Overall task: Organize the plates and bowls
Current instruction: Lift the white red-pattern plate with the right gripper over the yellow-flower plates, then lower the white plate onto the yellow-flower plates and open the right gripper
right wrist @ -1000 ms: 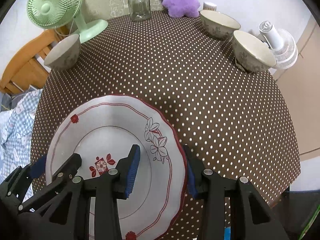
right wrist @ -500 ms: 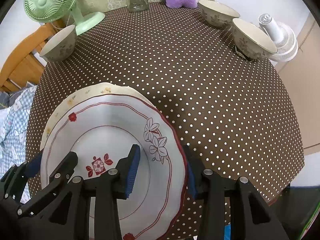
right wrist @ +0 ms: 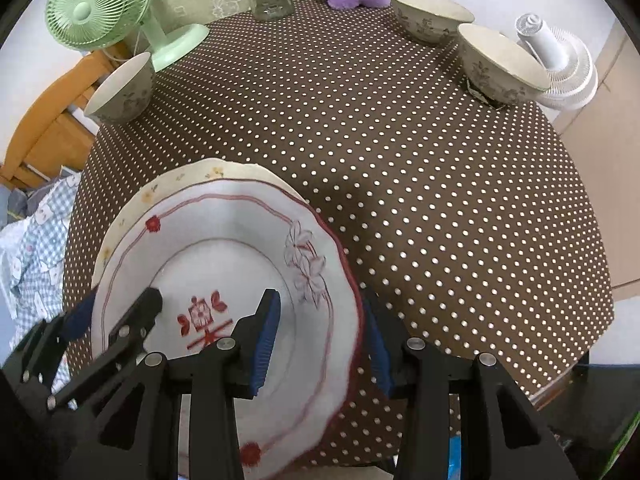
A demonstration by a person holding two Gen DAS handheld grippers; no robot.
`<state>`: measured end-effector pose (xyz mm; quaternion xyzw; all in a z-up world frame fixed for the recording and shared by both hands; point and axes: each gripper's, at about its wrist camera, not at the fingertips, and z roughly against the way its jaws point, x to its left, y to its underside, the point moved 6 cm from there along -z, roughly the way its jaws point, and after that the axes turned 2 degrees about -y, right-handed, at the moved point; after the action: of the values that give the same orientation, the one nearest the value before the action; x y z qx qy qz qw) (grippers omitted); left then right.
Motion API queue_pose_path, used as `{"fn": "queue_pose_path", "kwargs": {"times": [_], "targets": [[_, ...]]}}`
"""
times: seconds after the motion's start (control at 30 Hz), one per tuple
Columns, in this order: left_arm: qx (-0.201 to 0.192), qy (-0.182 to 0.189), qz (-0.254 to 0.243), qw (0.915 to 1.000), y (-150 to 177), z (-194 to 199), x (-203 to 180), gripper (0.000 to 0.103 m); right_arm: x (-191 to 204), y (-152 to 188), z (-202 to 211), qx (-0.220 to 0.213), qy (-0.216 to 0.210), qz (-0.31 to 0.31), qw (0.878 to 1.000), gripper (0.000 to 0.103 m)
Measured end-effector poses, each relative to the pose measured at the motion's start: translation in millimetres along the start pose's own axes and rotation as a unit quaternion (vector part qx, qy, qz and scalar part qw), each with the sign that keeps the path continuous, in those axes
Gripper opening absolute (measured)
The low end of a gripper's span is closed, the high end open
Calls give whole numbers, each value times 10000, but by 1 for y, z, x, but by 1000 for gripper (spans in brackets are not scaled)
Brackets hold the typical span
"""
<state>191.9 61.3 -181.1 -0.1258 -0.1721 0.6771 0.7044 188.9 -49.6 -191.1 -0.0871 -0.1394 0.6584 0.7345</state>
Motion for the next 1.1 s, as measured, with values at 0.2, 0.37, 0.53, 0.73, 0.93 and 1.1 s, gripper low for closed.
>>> {"fn": "queue_pose_path", "kwargs": {"times": [0.2, 0.37, 0.53, 0.73, 0.93, 1.1], "targets": [[48, -25, 25, 10000, 0, 0, 1, 50, 0, 8, 4, -15, 99, 162, 9998, 32], [95, -105, 32, 9999, -1, 0, 4, 50, 4, 3, -1, 6, 45, 179, 9998, 32], [117, -155, 34, 9998, -2, 0, 9, 50, 16, -5, -2, -115, 168, 412, 9989, 31], [105, -205, 61, 9997, -3, -1, 15, 50, 25, -11, -6, -148, 213, 533, 9982, 31], [116, -201, 92, 9997, -4, -2, 18, 50, 27, -10, -7, -180, 270, 602, 9977, 32], [120, -174, 113, 9997, -3, -1, 22, 52, 32, -7, -8, -183, 384, 746, 9963, 35]]}}
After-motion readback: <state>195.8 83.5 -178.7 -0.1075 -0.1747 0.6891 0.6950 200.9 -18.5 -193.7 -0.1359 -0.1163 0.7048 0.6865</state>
